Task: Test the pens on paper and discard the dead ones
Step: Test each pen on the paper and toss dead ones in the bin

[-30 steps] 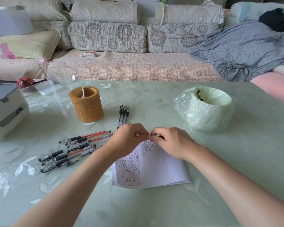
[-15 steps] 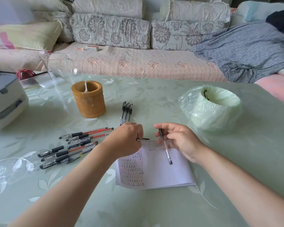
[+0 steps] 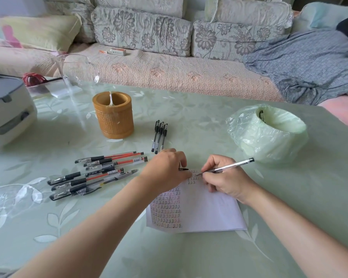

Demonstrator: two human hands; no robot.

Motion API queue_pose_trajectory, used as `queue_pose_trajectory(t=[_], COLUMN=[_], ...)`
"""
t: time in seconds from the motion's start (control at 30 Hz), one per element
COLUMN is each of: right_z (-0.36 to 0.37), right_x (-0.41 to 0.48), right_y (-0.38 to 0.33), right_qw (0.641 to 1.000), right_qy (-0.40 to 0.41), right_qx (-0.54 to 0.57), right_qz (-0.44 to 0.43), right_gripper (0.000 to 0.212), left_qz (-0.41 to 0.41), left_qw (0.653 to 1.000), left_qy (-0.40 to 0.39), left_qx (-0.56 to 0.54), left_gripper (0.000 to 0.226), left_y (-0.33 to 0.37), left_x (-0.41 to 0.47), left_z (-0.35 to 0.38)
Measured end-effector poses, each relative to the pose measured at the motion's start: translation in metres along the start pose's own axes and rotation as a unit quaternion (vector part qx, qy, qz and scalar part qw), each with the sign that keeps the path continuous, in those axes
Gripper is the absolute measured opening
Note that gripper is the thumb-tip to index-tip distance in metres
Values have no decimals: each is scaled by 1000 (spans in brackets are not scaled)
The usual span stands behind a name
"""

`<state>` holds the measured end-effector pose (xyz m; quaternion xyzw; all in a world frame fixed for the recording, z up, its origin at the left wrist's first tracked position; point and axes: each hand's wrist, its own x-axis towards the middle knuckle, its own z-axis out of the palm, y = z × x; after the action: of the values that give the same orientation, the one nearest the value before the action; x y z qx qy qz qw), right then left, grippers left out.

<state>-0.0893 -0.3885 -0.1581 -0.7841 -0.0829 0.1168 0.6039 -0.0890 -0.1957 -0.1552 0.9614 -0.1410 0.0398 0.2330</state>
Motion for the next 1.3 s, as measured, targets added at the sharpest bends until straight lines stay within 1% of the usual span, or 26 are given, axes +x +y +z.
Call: queue_pose_trajectory(t=[0.07,0.17,0.3,0.43,0.53,0.7,0.87,1.3], right_z=[0,-1,-1,1,-1,0,0,2], right_x=[1,1,2,3,3,3,5,2], right_y=[2,5,11,13,14,12,12,14], right_qw=[1000,1000,998,995,994,987,986,982], right_qy=[5,-14,-25,-16,-14,-16,-18,-5], right_qx=[-18,-16,-24,-69,-80,-133,-135,-154], right_qz=[-3,-17,-44,-76,-76,-93,-95,-108], right_gripper=[23,19,31,29,32,20,22,24], left_qz=[-3,-8,-20,-35,-46,-54,-62,-70], left_qw=[1000,1000,999,999,998,998,997,996], left_qy=[7,12,16,10,-1,-6,19,21], left_qx=[-7,-18,-25,-23,-35,-37,-33,-41], left_gripper=[28,29,35,39,40,39,43,43], left_y=[0,-1,-1,0,1,1,3,4], left_x=[1,3,4,6,7,8,5,4], left_z=[2,4,8,9,7,7,10,10])
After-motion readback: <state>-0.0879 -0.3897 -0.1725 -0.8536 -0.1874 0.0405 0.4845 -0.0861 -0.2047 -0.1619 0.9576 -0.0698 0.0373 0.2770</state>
